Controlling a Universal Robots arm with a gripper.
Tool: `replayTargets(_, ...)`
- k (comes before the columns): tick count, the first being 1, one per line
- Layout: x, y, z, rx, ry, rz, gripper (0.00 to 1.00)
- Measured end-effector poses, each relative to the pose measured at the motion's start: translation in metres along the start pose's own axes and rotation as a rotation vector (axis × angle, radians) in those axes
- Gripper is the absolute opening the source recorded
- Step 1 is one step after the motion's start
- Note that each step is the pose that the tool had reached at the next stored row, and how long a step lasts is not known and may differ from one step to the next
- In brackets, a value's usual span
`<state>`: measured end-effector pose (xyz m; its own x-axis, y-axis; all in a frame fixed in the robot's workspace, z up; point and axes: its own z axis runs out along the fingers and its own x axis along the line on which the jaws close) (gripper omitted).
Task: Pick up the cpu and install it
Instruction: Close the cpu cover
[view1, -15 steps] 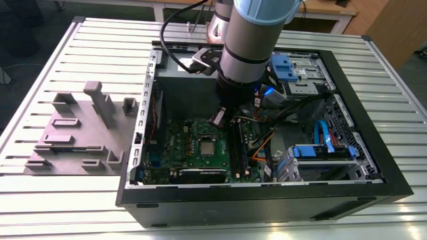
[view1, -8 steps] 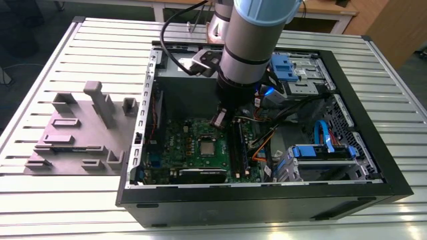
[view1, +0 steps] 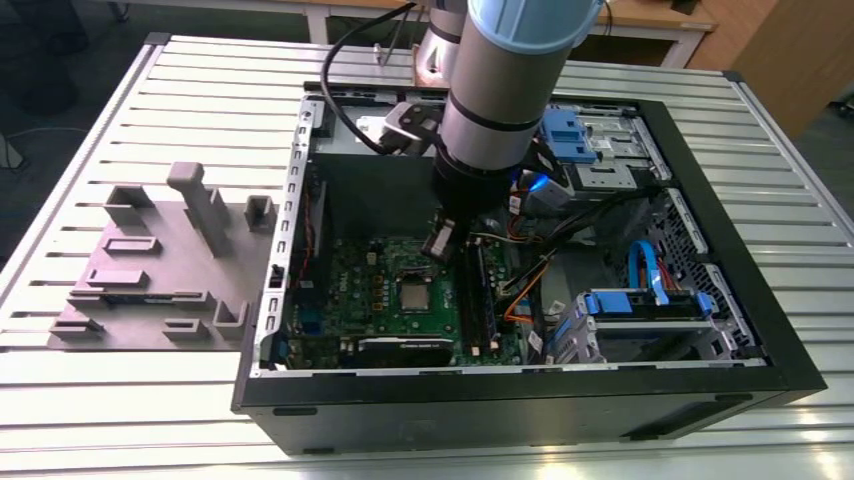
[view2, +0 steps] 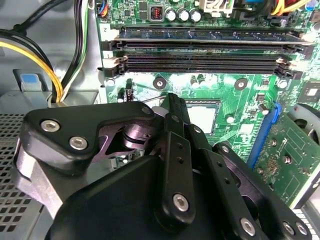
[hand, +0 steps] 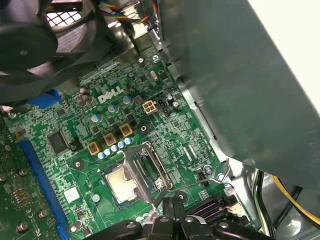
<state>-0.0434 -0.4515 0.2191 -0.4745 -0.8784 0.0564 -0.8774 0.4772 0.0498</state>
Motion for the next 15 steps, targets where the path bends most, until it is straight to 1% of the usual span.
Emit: replayTargets(15,0.0026,-0.0017,0.0018,0.0048,0.0043,-0.086,0.1)
